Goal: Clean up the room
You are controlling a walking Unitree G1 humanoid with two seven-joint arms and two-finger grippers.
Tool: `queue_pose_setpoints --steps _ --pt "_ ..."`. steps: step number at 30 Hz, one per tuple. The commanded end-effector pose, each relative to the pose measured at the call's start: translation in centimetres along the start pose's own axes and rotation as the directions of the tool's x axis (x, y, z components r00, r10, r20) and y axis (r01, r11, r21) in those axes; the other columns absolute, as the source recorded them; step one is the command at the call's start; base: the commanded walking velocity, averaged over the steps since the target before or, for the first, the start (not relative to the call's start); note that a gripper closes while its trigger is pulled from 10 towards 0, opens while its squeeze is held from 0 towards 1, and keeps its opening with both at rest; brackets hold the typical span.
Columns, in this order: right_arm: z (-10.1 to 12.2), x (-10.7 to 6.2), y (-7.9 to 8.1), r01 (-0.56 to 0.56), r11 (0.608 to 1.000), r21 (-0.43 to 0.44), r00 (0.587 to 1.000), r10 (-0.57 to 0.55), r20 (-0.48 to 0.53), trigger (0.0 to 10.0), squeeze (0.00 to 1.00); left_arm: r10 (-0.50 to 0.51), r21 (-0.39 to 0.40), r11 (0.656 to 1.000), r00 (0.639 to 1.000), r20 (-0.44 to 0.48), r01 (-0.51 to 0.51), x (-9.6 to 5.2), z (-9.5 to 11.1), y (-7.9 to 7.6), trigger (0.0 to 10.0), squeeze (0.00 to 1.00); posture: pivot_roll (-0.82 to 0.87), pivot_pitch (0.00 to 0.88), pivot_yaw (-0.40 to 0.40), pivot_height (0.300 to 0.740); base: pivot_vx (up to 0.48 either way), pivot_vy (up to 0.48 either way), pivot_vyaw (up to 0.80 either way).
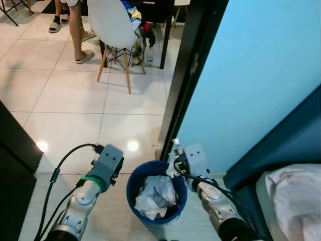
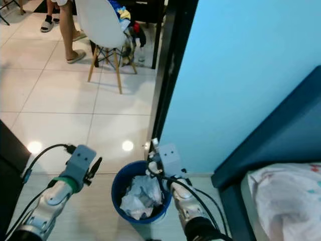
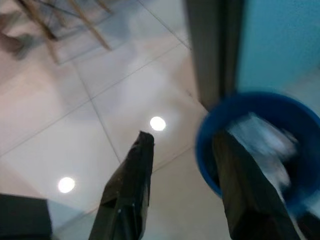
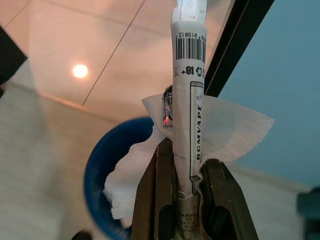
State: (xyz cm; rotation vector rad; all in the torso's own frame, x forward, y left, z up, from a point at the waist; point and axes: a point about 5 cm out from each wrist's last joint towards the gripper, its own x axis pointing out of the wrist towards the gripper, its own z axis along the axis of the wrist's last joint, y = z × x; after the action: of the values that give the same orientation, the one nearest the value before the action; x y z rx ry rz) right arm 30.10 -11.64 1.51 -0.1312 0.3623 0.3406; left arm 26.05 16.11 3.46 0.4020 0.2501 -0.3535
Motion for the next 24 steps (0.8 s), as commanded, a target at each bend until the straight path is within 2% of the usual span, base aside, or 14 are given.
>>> queue_pose_setpoints --steps 1,5,6,7,8,10,14,16,17,18,19,24 --pt "-0.6 -0.1 0.3 -0.008 1.000 0.016 1.000 0.009 -0.029 10.0 0.00 -0.045 -0.002 0.999 0.999 -0.023 0.045 -0.5 -0.5 -0.5 10.0 0.00 0.10 0.152 0.037 0.740 0.000 0.000 0.00" --pt "-0.1 0.4 0.9 -0.023 0.999 0.044 1.000 0.024 -0.008 10.0 0.00 -0.207 -0.014 0.978 0.978 0.011 0.207 -3.5 -0.4 -1.5 10.0 0.00 0.15 0.219 0.054 0.740 0.000 0.000 0.00" --pt "-0.1 0.4 0.9 -0.023 0.999 0.044 1.000 0.024 -0.008 10.0 0.00 -0.207 -0.014 0.978 0.978 0.011 0.207 -3.5 -0.4 -1.5 10.0 0.00 0.15 0.219 0.054 0.740 0.000 0.000 0.00" --pt "-0.1 0.5 1.1 -0.027 0.999 0.042 1.000 0.028 -0.007 10.0 0.00 -0.249 -0.024 0.968 0.968 0.021 0.249 -4.3 -0.3 -1.7 10.0 0.00 0.17 0.250 0.062 0.740 0.000 0.000 0.00" --pt "-0.1 0.5 1.1 -0.027 0.999 0.042 1.000 0.028 -0.007 10.0 0.00 -0.249 -0.024 0.968 0.968 0.021 0.249 -4.3 -0.3 -1.7 10.0 0.00 0.17 0.250 0.062 0.740 0.000 0.000 0.00" --pt "-0.2 0.5 1.5 -0.027 0.999 0.041 1.000 0.027 -0.004 10.0 0.00 -0.307 -0.037 0.951 0.951 0.032 0.308 -6.0 0.4 -1.9 10.0 0.00 0.19 0.279 0.071 0.740 0.000 0.000 0.00" --pt "0.1 0.4 1.3 0.022 1.000 -0.003 0.999 -0.022 0.046 10.0 0.00 -0.346 -0.101 0.931 0.936 0.067 0.352 -8.6 2.4 -1.5 10.0 0.00 0.22 0.342 0.099 0.740 0.000 0.000 0.00" --pt "0.2 0.4 1.1 0.040 0.999 -0.016 0.998 -0.039 0.053 10.0 0.00 -0.356 -0.116 0.925 0.932 0.073 0.362 -8.9 2.8 -1.5 10.0 0.00 0.23 0.345 0.101 0.740 0.000 0.000 0.00" --pt "0.3 0.4 0.9 0.054 0.998 -0.026 0.997 -0.052 0.061 10.0 0.18 -0.366 -0.123 0.920 0.928 0.076 0.373 -9.4 3.1 -1.5 10.0 0.00 0.24 0.357 0.107 0.740 0.000 0.000 0.00" --pt "0.3 0.4 0.9 0.054 0.998 -0.026 0.997 -0.052 0.061 10.0 0.18 -0.366 -0.123 0.920 0.928 0.076 0.373 -9.4 3.1 -1.5 10.0 0.00 0.24 0.357 0.107 0.740 0.000 0.000 0.00" --pt "0.4 0.4 0.7 0.064 0.997 -0.029 0.996 -0.062 0.066 10.0 1.00 -0.372 -0.124 0.917 0.925 0.077 0.379 -9.7 3.3 -1.6 10.0 0.00 0.24 0.357 0.107 0.740 0.000 0.000 0.00" --pt "1.4 0.7 0.2 0.103 0.993 -0.052 0.990 -0.097 0.101 10.0 1.00 -0.380 -0.119 0.915 0.923 0.063 0.385 -10.5 3.6 -1.5 10.0 0.00 0.25 0.366 0.111 0.740 0.000 0.000 0.00"
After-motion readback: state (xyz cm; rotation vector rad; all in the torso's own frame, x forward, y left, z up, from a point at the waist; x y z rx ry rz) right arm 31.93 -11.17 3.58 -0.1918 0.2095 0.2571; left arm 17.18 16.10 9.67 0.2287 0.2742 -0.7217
